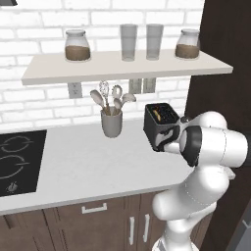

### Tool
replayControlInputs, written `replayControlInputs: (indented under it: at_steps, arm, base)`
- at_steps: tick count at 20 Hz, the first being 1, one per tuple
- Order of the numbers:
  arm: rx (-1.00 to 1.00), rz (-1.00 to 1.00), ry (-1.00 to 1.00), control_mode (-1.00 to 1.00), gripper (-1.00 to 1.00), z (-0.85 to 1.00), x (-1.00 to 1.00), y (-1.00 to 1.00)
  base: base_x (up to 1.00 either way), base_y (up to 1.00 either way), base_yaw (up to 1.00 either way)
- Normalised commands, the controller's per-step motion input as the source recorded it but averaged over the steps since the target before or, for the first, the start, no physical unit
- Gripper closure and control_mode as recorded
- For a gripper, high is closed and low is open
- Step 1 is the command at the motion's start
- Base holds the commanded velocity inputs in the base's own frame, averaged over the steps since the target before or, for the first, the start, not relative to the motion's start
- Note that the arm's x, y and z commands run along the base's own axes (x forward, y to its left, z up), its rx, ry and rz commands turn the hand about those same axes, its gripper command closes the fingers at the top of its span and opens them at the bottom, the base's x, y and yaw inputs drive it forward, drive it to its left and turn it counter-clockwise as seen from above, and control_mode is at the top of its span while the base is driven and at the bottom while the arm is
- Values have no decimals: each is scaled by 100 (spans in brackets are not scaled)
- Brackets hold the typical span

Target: Start the toaster. Once the lever pops up, take the bread to the plate on the dining counter.

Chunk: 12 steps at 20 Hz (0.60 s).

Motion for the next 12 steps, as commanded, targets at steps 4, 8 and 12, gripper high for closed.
replayControlInputs:
  at_steps: [4,8,12]
  arm:
    - [0,0,-3,-100,100,-3,22,0]
    - [0,0,-6,-100,100,7,-2,0]
    - [-1,0,-14,-100,100,49,-30,1]
  base:
    - [0,0,0]
    - [0,0,0]
    - [0,0,0]
